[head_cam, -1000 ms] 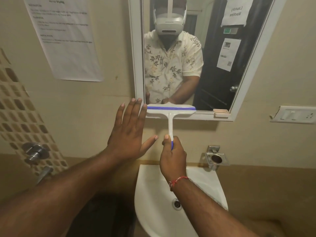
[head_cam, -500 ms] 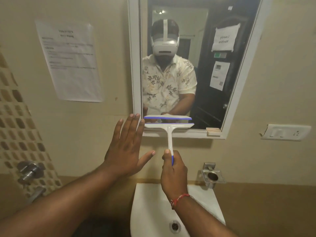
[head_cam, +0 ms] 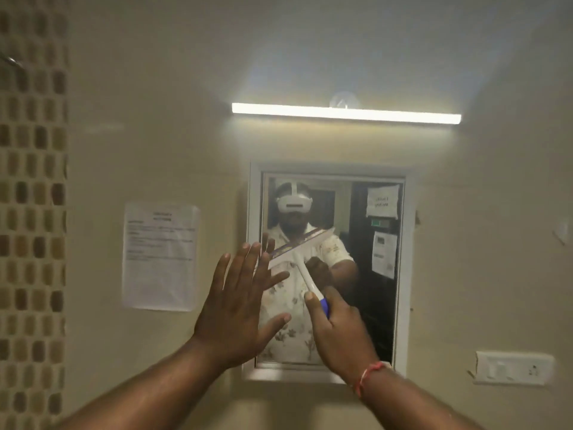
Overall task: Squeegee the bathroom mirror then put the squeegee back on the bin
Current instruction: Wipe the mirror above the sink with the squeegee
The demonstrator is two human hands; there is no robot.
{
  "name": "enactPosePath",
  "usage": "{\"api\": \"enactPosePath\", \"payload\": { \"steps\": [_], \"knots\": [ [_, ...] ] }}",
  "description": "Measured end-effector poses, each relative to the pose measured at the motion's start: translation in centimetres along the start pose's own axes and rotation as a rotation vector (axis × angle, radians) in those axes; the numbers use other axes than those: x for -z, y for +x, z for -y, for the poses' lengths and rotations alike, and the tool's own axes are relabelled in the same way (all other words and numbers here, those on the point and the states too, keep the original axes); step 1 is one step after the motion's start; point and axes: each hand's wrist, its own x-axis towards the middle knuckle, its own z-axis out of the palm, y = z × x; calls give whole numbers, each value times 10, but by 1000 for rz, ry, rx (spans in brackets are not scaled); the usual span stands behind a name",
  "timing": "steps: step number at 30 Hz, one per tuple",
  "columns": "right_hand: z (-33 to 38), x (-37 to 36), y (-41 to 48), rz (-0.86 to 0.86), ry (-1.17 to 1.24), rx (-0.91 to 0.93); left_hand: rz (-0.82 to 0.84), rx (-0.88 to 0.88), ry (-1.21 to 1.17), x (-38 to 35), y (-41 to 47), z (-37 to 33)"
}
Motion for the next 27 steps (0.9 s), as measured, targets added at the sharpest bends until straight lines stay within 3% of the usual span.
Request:
{"api": "enactPosePath", "payload": {
  "steps": [12,27],
  "knots": [
    [104,83,122,74,-677,429,-90,-40,58,40,99,19],
    [108,76,153,134,-890,531,-61,9,67,32,101,31]
  ]
}}
